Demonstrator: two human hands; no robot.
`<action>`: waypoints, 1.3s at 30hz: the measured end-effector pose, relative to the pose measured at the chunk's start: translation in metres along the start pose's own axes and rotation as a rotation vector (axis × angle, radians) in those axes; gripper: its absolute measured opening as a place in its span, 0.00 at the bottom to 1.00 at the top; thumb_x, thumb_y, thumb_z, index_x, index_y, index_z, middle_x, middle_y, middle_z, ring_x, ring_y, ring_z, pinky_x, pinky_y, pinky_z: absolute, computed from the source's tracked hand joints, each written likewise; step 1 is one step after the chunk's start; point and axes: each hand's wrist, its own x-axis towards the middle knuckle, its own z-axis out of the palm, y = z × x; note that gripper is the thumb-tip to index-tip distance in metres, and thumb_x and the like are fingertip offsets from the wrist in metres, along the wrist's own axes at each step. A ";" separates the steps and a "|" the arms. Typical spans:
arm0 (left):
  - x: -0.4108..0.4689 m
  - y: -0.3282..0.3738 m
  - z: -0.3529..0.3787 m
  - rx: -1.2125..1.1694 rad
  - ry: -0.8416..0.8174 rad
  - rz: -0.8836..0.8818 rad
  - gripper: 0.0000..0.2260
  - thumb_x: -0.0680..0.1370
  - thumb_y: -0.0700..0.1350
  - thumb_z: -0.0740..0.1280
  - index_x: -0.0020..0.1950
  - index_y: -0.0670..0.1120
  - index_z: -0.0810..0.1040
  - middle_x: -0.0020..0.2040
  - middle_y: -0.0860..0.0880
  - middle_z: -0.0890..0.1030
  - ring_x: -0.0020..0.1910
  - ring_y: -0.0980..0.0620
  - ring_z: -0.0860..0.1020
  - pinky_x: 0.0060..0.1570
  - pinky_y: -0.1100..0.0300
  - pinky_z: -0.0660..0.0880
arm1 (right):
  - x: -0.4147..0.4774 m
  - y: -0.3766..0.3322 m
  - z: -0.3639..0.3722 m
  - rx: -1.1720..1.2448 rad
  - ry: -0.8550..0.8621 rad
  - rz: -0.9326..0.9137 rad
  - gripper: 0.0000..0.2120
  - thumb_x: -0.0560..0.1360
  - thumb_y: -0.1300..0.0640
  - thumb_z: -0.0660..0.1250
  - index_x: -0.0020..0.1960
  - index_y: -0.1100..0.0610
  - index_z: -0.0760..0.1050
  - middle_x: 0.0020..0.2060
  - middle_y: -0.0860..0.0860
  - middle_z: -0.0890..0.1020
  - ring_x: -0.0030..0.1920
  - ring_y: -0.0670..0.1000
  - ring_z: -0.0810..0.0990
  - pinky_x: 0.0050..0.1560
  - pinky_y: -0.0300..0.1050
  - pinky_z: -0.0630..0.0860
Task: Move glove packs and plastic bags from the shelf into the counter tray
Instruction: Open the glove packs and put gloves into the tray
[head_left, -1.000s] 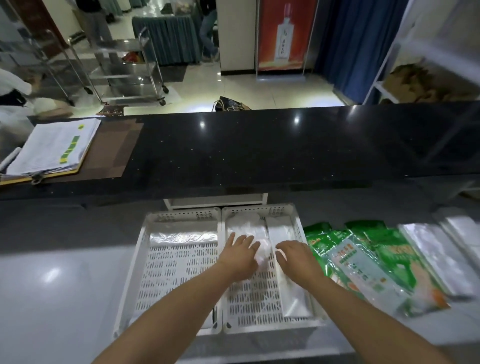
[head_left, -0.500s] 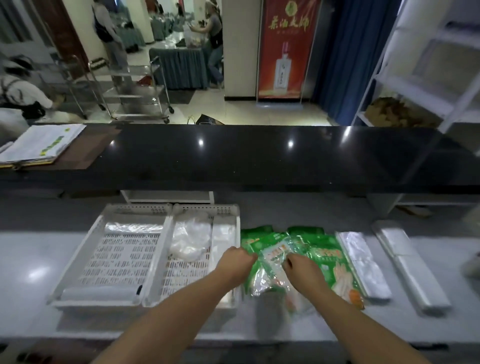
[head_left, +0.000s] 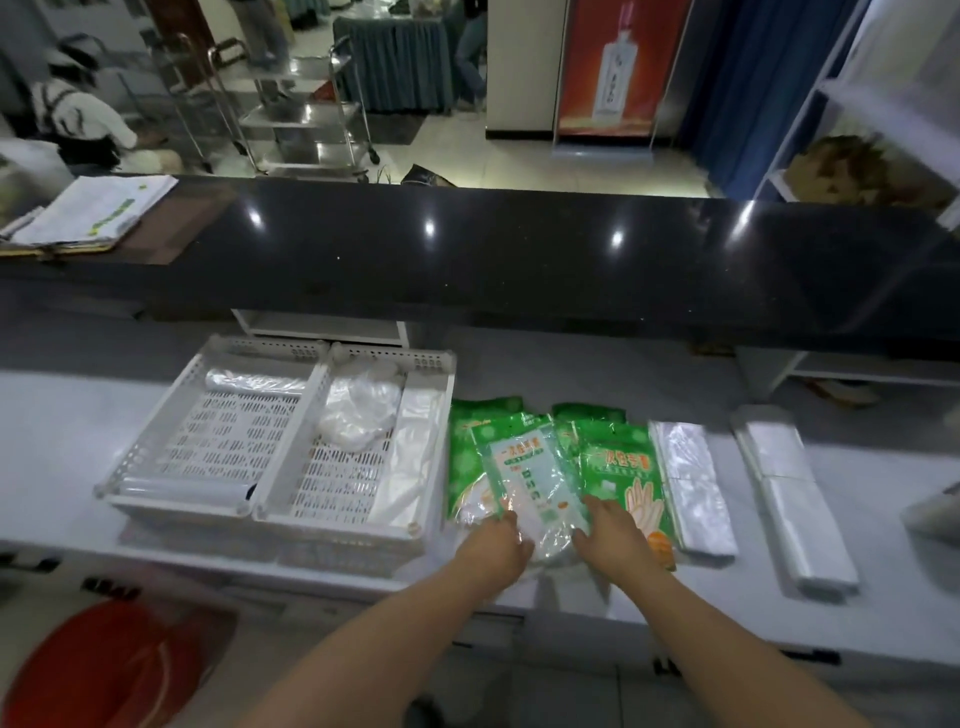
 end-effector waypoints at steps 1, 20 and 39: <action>0.000 0.001 0.004 -0.041 -0.008 -0.022 0.21 0.80 0.53 0.61 0.69 0.43 0.69 0.61 0.40 0.78 0.58 0.41 0.78 0.56 0.52 0.76 | 0.000 0.000 0.002 0.029 0.012 0.000 0.30 0.77 0.43 0.63 0.75 0.53 0.63 0.68 0.57 0.72 0.66 0.57 0.72 0.64 0.53 0.73; 0.011 -0.002 -0.022 -0.685 0.127 -0.282 0.05 0.73 0.39 0.69 0.48 0.45 0.79 0.47 0.45 0.83 0.47 0.46 0.81 0.46 0.52 0.80 | -0.006 -0.024 -0.015 0.279 0.211 0.121 0.09 0.80 0.59 0.63 0.59 0.56 0.73 0.45 0.50 0.81 0.40 0.50 0.79 0.39 0.46 0.76; -0.001 -0.014 -0.212 -0.657 0.576 -0.122 0.12 0.76 0.39 0.69 0.60 0.45 0.77 0.48 0.50 0.82 0.42 0.55 0.77 0.35 0.65 0.72 | 0.046 -0.160 -0.131 0.507 0.359 -0.150 0.21 0.78 0.57 0.66 0.69 0.48 0.66 0.49 0.50 0.82 0.41 0.48 0.81 0.35 0.44 0.77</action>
